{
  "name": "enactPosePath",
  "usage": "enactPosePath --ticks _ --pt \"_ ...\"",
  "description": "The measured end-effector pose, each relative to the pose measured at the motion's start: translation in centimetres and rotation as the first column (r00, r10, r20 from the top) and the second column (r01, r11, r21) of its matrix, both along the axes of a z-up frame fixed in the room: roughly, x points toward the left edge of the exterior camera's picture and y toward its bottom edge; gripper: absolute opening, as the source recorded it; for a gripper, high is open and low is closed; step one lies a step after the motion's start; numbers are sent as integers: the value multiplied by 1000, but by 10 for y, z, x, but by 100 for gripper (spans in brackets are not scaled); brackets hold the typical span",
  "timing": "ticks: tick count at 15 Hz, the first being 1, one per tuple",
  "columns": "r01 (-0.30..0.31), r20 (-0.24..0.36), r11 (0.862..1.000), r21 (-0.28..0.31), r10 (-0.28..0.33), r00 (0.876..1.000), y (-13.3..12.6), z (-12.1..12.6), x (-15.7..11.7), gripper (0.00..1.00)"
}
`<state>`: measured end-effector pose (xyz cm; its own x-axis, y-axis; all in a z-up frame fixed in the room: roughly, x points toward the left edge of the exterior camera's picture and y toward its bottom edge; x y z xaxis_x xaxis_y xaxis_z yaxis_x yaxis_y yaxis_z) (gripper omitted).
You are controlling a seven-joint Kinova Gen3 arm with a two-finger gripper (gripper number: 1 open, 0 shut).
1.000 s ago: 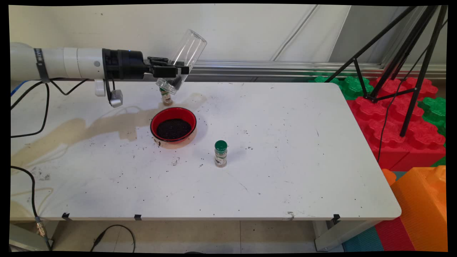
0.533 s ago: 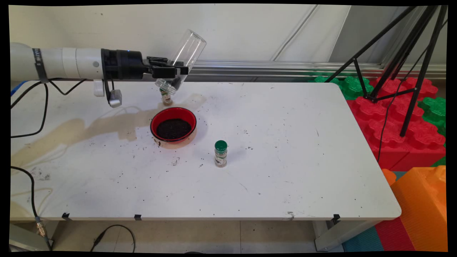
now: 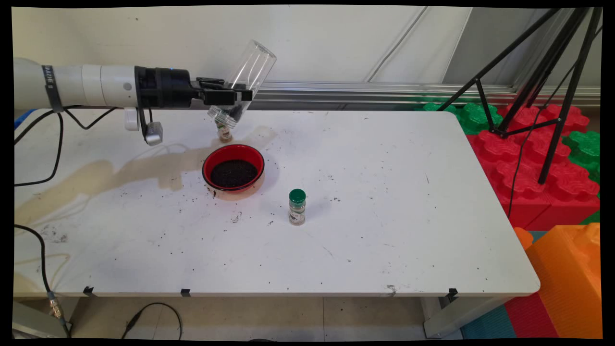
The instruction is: Pour the black seasoning powder in the red bowl
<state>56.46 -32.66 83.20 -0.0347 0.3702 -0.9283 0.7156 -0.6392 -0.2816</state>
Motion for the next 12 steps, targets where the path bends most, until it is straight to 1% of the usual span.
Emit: enactPosePath --ticks 6,12 --pt "-26 -53 998 64 30 998 1 -1 2 0" --pt "-50 -116 988 146 67 991 3 -2 3 0"
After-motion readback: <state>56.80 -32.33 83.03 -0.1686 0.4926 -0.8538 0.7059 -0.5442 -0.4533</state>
